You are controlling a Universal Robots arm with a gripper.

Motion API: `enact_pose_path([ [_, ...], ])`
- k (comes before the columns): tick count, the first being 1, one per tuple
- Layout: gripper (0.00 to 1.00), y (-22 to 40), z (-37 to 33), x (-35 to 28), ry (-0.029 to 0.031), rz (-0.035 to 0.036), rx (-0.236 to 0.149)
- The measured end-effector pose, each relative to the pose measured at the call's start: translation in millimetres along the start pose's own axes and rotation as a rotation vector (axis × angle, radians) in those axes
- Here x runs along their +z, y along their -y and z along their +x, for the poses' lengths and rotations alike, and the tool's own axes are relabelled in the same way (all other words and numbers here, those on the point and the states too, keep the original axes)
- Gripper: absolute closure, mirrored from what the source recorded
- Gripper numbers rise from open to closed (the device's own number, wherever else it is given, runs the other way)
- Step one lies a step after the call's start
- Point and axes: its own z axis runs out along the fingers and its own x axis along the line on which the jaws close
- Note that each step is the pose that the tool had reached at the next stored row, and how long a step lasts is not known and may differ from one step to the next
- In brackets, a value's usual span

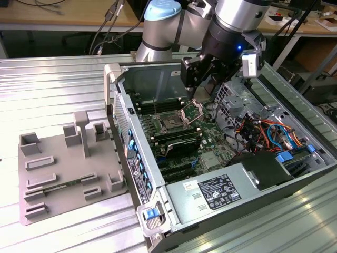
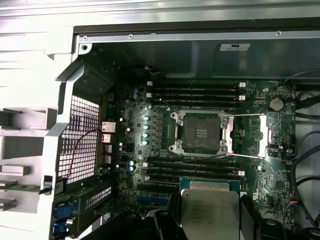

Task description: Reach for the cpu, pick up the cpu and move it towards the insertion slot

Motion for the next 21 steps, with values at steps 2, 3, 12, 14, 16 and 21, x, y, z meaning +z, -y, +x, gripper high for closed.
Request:
enact_pose_path([
  [2,0.45,0.1,-1.2,0.6,0.0000,0.0000,0.000],
  [3,0.45,0.2,-1.7,0.8,0.0000,0.0000,0.000],
  [12,0.45,0.7,-8.7,3.8,0.0000,0.0001,0.000],
  [14,0.45,0.9,-10.9,4.7,0.0000,0.0000,0.000],
  [16,0.45,1.0,-12.3,5.2,0.0000,0.0001,0.000],
  [21,0.45,1.3,-15.3,6.5,-0.0001,0.0001,0.000],
])
